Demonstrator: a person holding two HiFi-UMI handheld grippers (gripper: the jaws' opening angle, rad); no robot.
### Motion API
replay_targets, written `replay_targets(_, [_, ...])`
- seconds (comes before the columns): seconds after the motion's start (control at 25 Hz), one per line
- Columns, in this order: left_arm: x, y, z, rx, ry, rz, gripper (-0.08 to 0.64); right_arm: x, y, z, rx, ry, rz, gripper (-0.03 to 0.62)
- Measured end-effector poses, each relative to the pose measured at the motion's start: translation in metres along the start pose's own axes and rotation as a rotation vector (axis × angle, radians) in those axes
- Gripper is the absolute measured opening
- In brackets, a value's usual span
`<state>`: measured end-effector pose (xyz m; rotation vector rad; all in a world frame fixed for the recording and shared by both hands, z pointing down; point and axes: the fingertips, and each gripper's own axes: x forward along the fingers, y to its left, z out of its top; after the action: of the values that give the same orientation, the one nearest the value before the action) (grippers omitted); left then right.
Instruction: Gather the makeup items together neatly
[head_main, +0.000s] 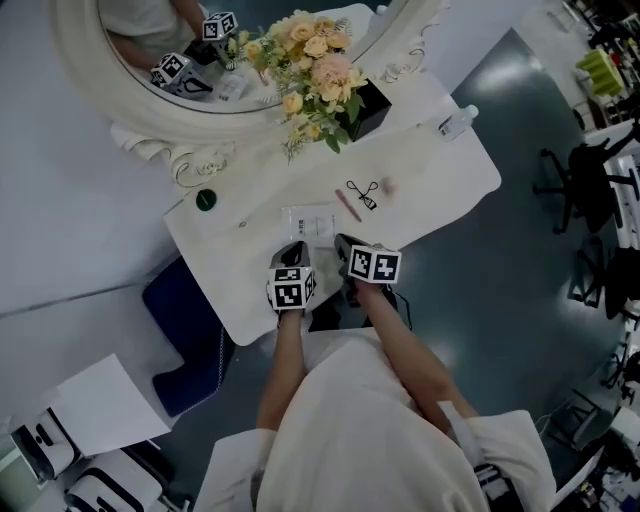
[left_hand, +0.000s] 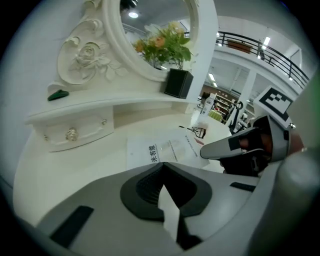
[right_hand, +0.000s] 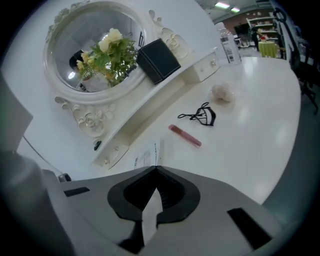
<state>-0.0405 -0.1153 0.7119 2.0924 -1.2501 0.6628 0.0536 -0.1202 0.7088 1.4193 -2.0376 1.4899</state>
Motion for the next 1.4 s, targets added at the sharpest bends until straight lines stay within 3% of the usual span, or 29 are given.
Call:
replay_targets(0.2, [0.027,-0.019,-0.008,0.103,0.114,-0.079,0.012,-0.015,-0.012,-0.01,0.032,-0.046,-0.066,0.04])
replay_targets(0.48, [0.036,-0.02,0.0,0.158,0.139,-0.123,0.012,-0.02,-0.013,-0.042,0.035,-0.01,-0.075,0.041])
replay_targets(0.88, [0.045,-0.008,0.014,0.13,0.124,-0.085,0.012,-0.017,0.006,-0.053,-0.013,0.07,0.008,0.044])
replay_targets(1.04, [0.045,-0.006,0.017,0.128,0.114,-0.072,0.012,-0.018,0.01,-0.056,-0.087,0.098,0.033,0.044])
replay_targets(1.4, [0.032,-0.002,0.029,0.084,0.049,-0.009,0.012,-0.053,-0.026,-0.012,-0.251,0.041,-0.05,0.044])
